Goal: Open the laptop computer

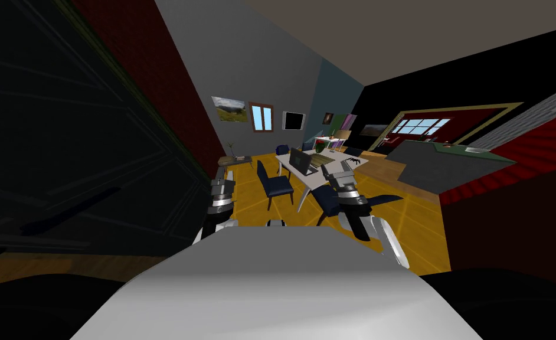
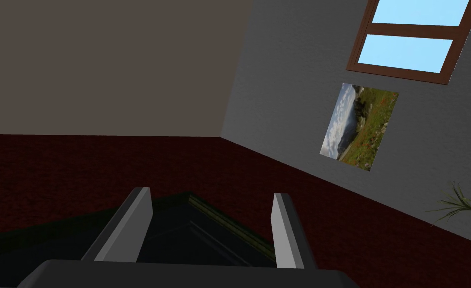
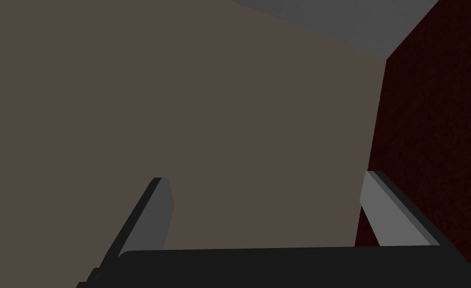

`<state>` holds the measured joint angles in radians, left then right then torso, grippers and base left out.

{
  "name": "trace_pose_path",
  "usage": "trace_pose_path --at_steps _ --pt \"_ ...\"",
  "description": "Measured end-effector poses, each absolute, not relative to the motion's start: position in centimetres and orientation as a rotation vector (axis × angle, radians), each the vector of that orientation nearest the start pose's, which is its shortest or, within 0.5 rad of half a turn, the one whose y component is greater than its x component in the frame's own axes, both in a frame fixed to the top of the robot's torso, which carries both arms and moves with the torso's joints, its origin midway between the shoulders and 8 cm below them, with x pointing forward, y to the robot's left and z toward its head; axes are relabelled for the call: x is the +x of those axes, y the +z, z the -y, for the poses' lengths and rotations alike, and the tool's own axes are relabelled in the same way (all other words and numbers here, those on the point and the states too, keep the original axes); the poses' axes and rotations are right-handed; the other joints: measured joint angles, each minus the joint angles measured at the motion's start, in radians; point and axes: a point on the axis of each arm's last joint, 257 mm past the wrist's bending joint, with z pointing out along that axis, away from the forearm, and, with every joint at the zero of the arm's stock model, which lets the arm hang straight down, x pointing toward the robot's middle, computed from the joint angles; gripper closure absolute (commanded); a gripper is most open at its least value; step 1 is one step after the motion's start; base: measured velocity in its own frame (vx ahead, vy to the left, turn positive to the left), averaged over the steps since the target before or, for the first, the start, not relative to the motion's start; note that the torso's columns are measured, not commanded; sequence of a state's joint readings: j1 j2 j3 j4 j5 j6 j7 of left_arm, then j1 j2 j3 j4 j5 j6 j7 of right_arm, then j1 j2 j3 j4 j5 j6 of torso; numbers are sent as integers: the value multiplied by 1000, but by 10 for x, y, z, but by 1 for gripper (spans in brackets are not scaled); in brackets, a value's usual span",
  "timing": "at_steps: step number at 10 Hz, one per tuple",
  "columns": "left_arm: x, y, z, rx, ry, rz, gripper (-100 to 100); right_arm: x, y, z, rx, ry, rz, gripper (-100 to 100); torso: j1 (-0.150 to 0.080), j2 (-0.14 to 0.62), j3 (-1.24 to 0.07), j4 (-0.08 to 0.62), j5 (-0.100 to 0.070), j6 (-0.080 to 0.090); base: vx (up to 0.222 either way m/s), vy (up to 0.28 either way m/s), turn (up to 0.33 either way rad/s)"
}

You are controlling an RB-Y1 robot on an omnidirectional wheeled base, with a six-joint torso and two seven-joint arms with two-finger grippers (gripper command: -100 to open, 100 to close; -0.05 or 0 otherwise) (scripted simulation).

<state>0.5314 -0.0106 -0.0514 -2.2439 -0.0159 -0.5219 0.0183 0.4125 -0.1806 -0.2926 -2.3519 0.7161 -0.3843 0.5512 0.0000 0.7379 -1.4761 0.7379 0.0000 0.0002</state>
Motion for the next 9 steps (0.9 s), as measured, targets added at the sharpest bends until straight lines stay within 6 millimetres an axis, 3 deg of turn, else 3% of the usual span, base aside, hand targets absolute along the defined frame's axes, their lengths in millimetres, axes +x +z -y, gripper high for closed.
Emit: trace_pose_path --at_steps 9 --pt "347 2 -266 -704 -1341 -637 0 373 24 341 -461 -568 -999 -100 0 0 0 0 0 0 21 -6 104"
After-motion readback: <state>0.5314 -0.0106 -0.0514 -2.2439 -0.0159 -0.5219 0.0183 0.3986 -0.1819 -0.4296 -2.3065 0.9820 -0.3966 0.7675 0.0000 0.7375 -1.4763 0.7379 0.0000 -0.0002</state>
